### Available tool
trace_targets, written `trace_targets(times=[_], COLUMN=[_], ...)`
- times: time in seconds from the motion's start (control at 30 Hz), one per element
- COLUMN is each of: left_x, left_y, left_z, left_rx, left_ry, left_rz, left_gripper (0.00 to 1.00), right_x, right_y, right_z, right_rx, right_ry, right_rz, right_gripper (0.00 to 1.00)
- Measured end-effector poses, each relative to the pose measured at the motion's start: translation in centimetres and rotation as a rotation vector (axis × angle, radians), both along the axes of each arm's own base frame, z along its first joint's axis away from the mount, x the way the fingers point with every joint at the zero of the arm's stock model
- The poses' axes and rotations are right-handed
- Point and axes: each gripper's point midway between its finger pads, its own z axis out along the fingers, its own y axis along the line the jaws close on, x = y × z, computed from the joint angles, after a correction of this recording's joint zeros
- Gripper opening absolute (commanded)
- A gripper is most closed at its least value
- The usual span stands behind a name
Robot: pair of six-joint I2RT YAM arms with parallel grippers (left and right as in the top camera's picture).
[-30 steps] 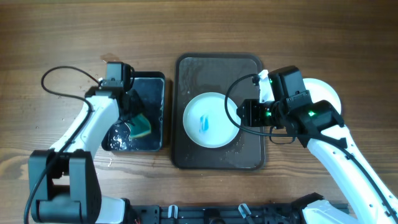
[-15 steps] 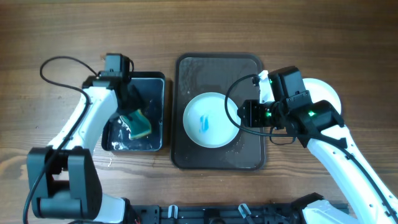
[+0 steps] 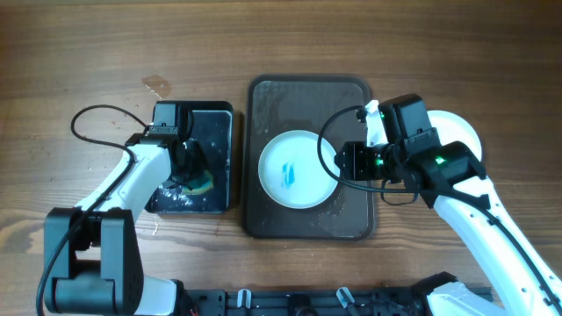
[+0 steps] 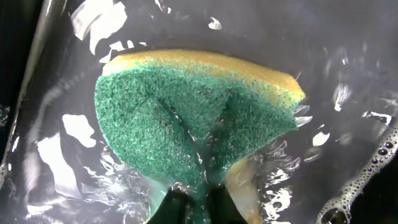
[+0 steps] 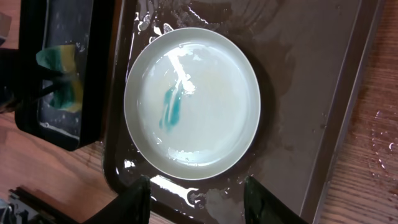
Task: Clean dirty plates on tray and stack at the side
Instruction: 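Grasp the green sponge in the black tray with the left gripper, then scrub the last plate with the sponge while the right gripper holds it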
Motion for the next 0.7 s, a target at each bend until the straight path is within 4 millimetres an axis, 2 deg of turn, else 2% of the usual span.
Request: trace_targets(times=[0.13, 0.17, 0.23, 0.27, 0.33, 0.4, 0.47, 0.5, 0.53, 0.63, 0.7], left_x=[-0.6, -1.1, -1.7, -1.4, -0.3, 1.2, 2.2, 2.8, 3.3, 2.9, 2.8], left_y=[0.0, 0.1, 0.1, 0.1, 0.0, -0.1, -0.5, -1.0, -1.9, -4.7, -6.6], left_z=[0.3, 0.5, 1.6, 2.6, 5.4, 9.0, 11.9, 13.7, 15.5, 16.1, 16.1], left_rx=[0.003, 0.004, 0.007, 0.007, 0.005, 0.005, 0.004, 0.002, -0.002, -0.039, -0.066], left_ry=[0.037, 0.063, 0.108, 0.107, 0.078, 0.016, -0.05, -0.096, -0.153, -0.169, -0.169], left_rz=[0.0, 0.0, 0.0, 0.0, -0.005, -0.021, -0.038, -0.059, -0.09, -0.178, -0.232], left_gripper=[0.04, 0.04, 0.04, 0.04, 0.04, 0.04, 0.04, 0.04, 0.04, 0.04, 0.04], right_x=[0.3, 0.4, 0.5, 0.6, 1.5, 2.4, 2.8, 3.1, 3.2, 3.2, 3.1], right_y=[-0.4, -0.5, -0.7, -0.7, -0.4, -0.1, 0.0, 0.1, 0.2, 0.2, 0.2], right_z=[-0.6, -1.0, -2.6, -3.5, -5.5, -7.7, -9.6, -11.7, -13.2, -14.8, -15.3], right_rx=[-0.02, -0.027, -0.051, -0.064, -0.081, -0.101, -0.117, -0.134, -0.145, -0.158, -0.159], right_ry=[0.022, 0.037, 0.088, 0.114, 0.144, 0.168, 0.2, 0.233, 0.26, 0.288, 0.3], right_rz=[-0.047, -0.06, -0.078, -0.081, -0.083, -0.072, -0.066, -0.062, -0.058, -0.056, -0.053], right_gripper=[0.42, 0.41, 0.34, 0.3, 0.31, 0.3, 0.3, 0.29, 0.23, 0.04, 0.04])
